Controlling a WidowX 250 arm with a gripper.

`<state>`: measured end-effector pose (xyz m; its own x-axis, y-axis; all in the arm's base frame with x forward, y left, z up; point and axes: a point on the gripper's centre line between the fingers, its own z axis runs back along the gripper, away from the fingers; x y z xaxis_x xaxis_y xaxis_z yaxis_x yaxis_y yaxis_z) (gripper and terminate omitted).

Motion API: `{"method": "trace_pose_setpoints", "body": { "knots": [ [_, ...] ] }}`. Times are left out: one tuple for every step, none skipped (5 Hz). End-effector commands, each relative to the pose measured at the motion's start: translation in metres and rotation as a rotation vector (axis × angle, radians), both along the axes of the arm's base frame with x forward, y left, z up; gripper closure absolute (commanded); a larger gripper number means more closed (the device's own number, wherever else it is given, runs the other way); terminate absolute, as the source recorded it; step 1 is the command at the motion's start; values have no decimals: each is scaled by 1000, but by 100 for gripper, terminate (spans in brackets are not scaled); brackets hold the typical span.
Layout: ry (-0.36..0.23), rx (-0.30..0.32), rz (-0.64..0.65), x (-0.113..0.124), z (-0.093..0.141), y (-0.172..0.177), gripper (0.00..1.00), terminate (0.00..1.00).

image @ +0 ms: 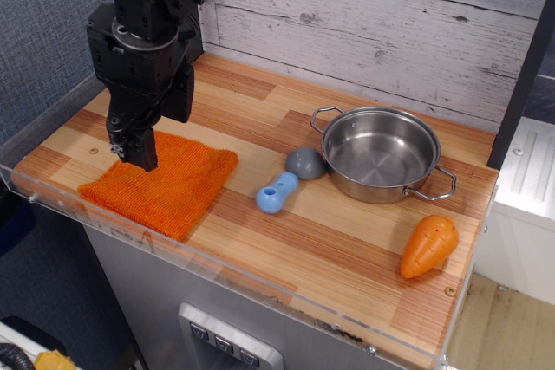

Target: Slide the orange cloth back toward the wall.

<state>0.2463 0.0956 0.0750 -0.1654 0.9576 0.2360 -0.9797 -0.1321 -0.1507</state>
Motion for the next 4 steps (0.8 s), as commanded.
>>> {"method": "trace_pose_setpoints", "body": {
  "knots": [
    [0, 0, 0, 0, 0, 0, 0, 0],
    [7, -3, 23, 5, -15, 7, 0, 0],
    [23, -6, 28, 10, -33, 12, 0, 0],
    [47, -11, 29, 12, -45, 13, 0, 0]
  ]
}}
